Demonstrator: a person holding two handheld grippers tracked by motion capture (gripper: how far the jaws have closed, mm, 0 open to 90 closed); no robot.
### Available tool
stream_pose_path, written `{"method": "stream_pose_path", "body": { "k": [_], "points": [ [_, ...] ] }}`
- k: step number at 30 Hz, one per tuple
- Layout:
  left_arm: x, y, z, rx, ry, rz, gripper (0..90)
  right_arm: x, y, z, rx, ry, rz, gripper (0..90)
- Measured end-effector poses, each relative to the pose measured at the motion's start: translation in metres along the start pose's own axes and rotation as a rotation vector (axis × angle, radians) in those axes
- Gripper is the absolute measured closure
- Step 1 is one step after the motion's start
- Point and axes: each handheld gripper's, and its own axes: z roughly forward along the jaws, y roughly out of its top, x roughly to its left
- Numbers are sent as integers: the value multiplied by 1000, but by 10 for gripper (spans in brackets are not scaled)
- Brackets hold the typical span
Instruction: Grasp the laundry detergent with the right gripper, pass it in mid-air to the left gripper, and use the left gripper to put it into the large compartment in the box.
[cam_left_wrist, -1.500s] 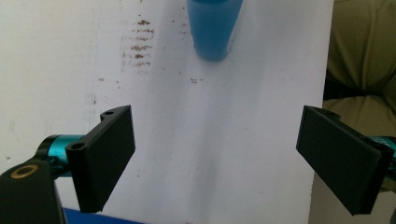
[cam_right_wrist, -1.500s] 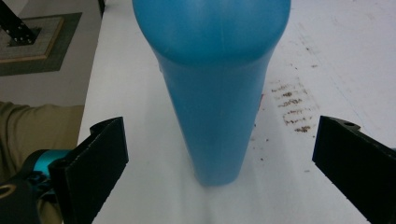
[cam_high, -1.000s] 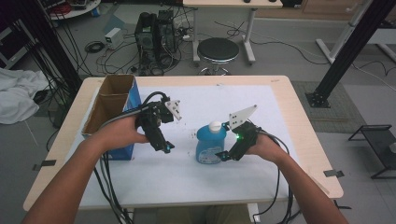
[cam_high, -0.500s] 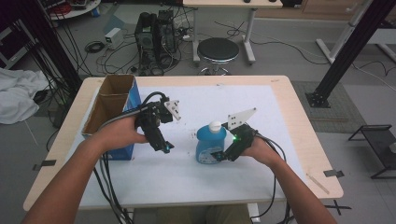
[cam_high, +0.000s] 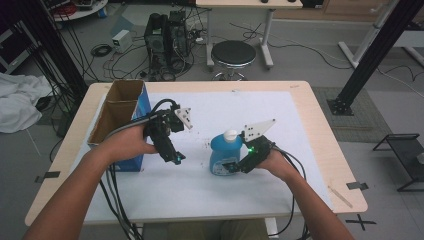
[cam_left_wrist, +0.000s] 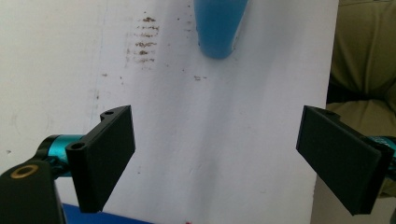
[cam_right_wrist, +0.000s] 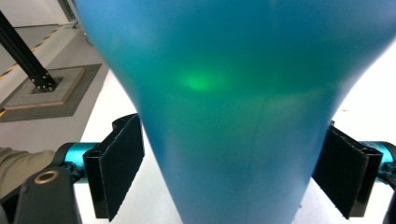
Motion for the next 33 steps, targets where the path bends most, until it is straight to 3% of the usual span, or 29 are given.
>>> {"method": "stream_pose_path", "body": {
  "k": [2,4,5,7,8,9,13,14,15,16,21,22,23,24,25,27,28,31,33],
  "points": [
    [0,0,0,4,0,2,117,-1,0,-2,15,-5,9,152],
    [0,0,0,2,1,2,117,-3,0,-2,-4,-6,-1,152],
    [0,0,0,2,0,1,117,-1,0,-3,10,-8,27,154],
    [0,0,0,3,0,2,117,-1,1,-4,23,-7,20,177],
    [0,0,0,4,0,3,117,-2,1,-2,-4,-7,-4,189],
    [0,0,0,3,0,3,117,0,0,-3,7,-9,19,190],
    [1,0,0,1,-1,3,117,0,0,-1,0,-10,22,195],
    [1,0,0,-1,-3,2,117,-1,0,-1,-10,-9,6,229],
    [1,0,1,1,0,3,117,0,0,-1,-11,-5,22,249],
    [1,0,1,0,-1,4,117,-1,0,-3,9,-11,11,249],
    [1,0,1,0,-2,2,117,-2,0,0,-14,-13,-13,256],
    [1,0,1,0,-2,3,117,-1,0,-1,1,-13,9,257],
    [1,0,1,-2,-3,3,117,-3,0,0,-8,-13,-20,262],
    [2,0,1,2,0,6,117,-1,1,-1,3,-11,7,276],
    [2,0,1,1,-1,4,117,-3,0,1,-17,-10,-20,283],
    [2,0,1,-1,-3,0,117,0,0,-1,10,-3,4,318],
    [2,-1,1,-2,-3,1,117,-2,0,2,-13,-10,-24,319],
    [2,-1,1,-2,-8,-2,117,-2,-1,3,-16,-5,-15,342],
    [2,-2,1,-5,-1,-4,117,-4,0,1,10,-3,-43,367]
  ]
}}
